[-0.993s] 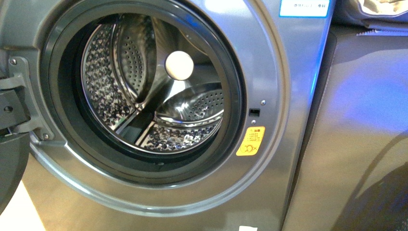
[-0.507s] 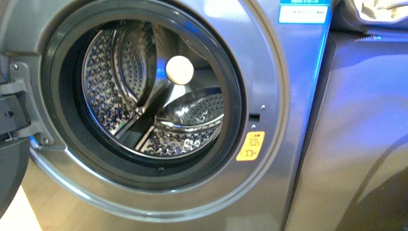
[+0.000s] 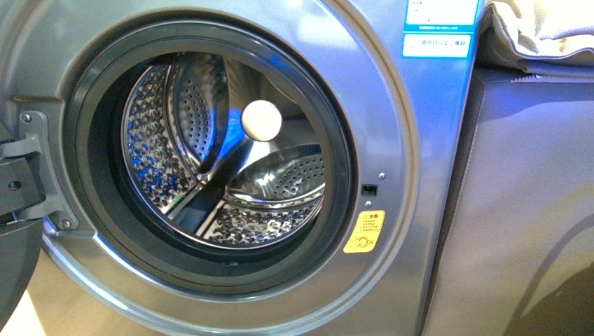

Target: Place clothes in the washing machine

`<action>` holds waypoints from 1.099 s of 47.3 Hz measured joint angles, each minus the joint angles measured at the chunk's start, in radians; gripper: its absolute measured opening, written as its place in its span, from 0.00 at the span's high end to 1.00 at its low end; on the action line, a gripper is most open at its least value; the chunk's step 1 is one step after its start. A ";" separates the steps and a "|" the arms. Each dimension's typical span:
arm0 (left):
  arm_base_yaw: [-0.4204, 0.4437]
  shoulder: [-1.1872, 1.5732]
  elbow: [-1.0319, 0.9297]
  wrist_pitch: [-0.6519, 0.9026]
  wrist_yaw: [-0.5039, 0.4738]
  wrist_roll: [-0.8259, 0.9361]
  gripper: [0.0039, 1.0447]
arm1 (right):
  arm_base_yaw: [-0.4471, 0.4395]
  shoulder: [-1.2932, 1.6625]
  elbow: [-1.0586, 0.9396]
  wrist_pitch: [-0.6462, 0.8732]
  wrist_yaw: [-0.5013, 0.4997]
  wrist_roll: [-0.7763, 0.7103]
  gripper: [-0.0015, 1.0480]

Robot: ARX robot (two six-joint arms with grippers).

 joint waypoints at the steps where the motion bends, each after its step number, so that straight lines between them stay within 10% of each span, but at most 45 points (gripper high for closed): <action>1: 0.000 0.000 0.000 0.000 0.000 0.000 0.06 | 0.000 -0.017 0.012 -0.008 -0.006 0.004 0.97; 27: 0.000 0.000 0.000 0.000 0.000 0.000 0.06 | 0.150 -0.150 0.562 -0.145 0.052 0.082 0.97; 52: 0.000 0.000 0.000 0.000 0.000 0.000 0.06 | 0.594 -0.092 1.189 -0.376 0.333 0.008 0.97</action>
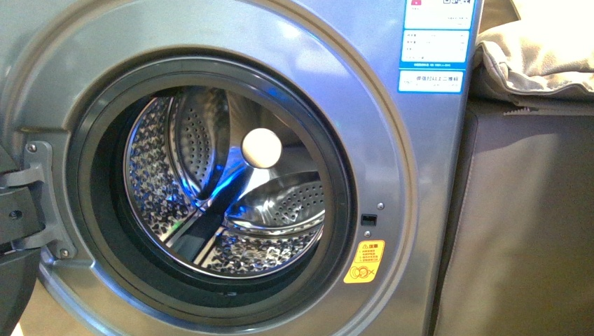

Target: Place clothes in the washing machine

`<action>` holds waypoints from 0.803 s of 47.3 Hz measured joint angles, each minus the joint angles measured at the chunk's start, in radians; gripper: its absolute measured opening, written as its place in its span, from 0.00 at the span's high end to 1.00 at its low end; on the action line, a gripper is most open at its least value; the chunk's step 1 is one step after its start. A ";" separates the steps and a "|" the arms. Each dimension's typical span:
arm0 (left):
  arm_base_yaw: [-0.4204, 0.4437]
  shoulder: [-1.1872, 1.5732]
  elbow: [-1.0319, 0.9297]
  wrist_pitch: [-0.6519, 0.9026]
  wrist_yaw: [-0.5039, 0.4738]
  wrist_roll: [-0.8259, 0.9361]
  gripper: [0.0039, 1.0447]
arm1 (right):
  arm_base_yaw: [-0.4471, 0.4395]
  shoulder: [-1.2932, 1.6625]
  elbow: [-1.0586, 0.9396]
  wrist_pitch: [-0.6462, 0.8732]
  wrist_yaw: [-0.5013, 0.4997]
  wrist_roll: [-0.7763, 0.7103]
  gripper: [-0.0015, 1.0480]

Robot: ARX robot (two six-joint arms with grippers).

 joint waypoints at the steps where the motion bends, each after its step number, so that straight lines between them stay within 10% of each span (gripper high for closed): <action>1: 0.000 0.000 0.000 0.000 0.000 0.000 0.06 | 0.016 0.006 0.019 -0.010 0.011 -0.009 0.97; 15: 0.000 0.000 0.000 0.000 0.000 0.000 0.06 | 0.216 0.052 0.160 -0.122 0.067 -0.050 0.97; 38: 0.000 0.000 0.000 0.000 0.000 0.000 0.06 | 0.439 -0.043 -0.278 0.032 0.058 -0.027 0.97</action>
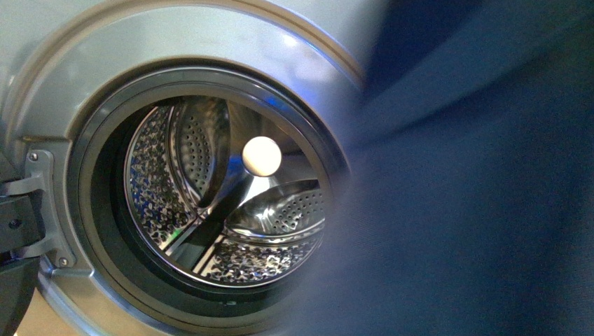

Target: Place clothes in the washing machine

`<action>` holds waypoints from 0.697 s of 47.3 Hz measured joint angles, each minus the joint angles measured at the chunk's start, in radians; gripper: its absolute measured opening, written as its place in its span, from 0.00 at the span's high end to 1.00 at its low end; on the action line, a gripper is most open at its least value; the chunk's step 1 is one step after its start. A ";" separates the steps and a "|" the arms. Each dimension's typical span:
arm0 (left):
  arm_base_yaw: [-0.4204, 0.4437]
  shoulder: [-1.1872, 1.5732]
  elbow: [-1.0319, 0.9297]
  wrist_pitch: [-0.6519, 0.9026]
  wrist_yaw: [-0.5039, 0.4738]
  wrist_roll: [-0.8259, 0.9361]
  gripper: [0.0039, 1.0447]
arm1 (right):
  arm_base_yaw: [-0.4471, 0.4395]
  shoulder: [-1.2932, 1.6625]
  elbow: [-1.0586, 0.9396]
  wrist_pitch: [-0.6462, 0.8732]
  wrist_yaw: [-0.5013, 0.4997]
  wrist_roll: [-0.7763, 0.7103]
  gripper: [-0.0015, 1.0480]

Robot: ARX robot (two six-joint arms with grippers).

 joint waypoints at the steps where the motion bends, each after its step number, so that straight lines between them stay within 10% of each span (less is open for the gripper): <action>1: 0.000 0.000 0.000 0.000 0.000 0.000 0.06 | 0.001 -0.001 -0.007 0.005 -0.002 0.003 0.97; 33: 0.000 0.000 0.000 0.000 0.000 0.000 0.06 | 0.164 0.087 -0.125 0.130 0.002 0.072 0.97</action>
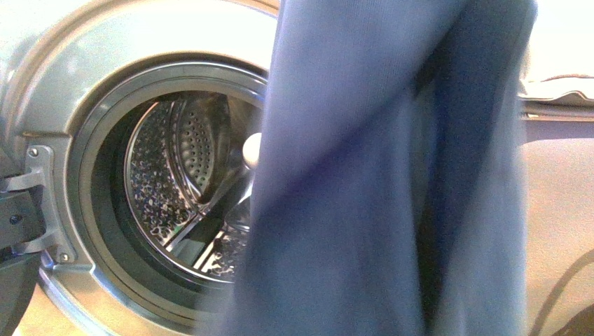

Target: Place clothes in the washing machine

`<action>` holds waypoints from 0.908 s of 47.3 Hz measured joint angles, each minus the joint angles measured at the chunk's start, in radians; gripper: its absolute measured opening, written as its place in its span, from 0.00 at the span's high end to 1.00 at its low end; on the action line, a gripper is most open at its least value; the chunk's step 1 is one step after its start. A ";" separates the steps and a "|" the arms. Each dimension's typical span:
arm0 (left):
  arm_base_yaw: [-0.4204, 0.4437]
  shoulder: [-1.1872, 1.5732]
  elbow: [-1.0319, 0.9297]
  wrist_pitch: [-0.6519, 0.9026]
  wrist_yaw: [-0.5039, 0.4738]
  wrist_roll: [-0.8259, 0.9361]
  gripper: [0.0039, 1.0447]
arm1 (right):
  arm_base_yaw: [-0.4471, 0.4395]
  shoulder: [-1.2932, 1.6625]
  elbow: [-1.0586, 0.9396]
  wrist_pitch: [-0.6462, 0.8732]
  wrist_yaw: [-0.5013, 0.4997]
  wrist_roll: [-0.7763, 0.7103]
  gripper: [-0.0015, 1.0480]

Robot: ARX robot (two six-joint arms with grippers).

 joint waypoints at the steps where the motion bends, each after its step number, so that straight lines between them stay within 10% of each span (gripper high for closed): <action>1: 0.000 0.000 0.000 0.000 0.000 0.000 0.06 | -0.002 -0.003 0.000 0.000 0.000 0.001 0.97; 37: 0.000 0.000 0.000 0.000 0.001 0.000 0.06 | -0.001 -0.011 0.000 0.001 0.000 0.005 0.97; 43: 0.116 0.135 0.019 0.090 0.291 -0.083 0.06 | -0.001 -0.011 0.000 0.001 0.000 0.005 0.97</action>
